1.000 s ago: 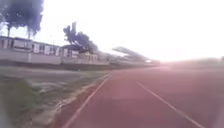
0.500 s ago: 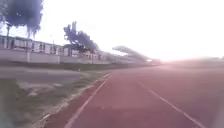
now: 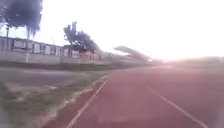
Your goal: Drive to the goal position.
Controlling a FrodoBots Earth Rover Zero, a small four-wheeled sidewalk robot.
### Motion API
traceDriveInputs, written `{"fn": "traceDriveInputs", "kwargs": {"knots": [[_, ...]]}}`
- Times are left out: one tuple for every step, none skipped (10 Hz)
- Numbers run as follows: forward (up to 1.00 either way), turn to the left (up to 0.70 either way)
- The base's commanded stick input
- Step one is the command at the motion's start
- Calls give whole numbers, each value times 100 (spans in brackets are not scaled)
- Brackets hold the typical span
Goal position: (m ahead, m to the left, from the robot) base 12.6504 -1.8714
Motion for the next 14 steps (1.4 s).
{"fn": "traceDriveInputs", "kwargs": {"knots": [[70, 0], [70, 0], [70, 0], [70, 0], [70, -27], [70, -33], [70, -19], [70, 0], [70, 0], [70, 0], [70, 0], [70, -13], [70, -33], [70, -14]]}}
